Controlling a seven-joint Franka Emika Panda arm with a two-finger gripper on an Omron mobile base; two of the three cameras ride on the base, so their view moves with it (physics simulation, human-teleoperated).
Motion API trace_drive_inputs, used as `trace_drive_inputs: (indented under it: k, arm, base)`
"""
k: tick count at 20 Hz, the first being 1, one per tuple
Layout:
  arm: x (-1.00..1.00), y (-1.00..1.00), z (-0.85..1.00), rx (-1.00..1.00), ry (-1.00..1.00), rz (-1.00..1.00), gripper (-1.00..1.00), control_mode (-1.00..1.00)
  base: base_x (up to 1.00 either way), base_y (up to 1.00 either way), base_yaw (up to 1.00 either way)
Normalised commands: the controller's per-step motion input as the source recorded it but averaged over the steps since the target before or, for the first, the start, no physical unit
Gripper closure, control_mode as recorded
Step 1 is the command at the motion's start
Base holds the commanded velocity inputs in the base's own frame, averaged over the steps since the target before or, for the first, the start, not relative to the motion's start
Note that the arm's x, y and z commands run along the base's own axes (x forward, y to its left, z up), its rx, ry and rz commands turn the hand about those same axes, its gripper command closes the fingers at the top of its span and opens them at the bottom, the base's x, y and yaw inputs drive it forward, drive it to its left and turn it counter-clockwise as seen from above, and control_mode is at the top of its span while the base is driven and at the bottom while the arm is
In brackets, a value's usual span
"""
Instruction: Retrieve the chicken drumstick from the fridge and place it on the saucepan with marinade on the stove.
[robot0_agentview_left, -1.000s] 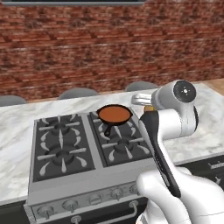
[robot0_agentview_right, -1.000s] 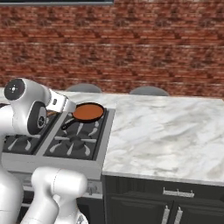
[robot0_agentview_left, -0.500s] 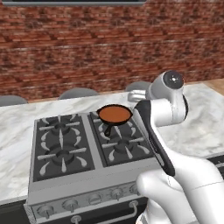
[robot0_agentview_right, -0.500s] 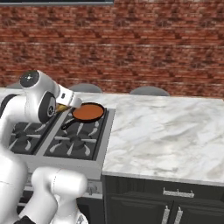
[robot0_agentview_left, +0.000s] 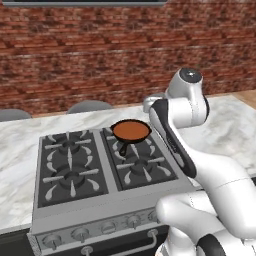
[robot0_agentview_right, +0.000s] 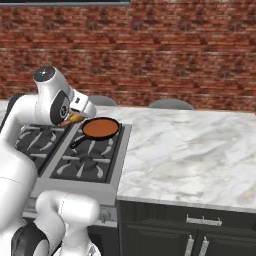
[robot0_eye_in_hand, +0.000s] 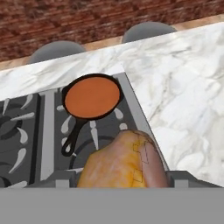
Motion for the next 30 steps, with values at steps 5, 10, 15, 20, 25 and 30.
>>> trace_drive_inputs:
  k: [5,10,15,20,25,30]
  arm:
    - [0.16,0.0,-0.36,0.0,0.0,0.03,1.0,-1.0]
    - [0.23,0.0,-0.43,0.0,-0.01,0.03,1.0,-1.0]
    - [0.51,0.0,-0.15,0.0,-0.03,0.0,1.0,-1.0]
    - [0.66,0.0,-0.05,0.0,0.0,0.0,1.0,-1.0]
    - [0.67,0.1,0.0,0.0,0.11,0.0,1.0,-1.0]
    - [0.71,0.21,-0.04,0.0,0.14,0.0,1.0,-1.0]
  base:
    - [0.0,0.0,0.0]
    - [0.0,0.0,0.0]
    - [0.0,0.0,0.0]
    - [0.0,0.0,0.0]
    - [0.0,0.0,0.0]
    - [0.0,0.0,0.0]
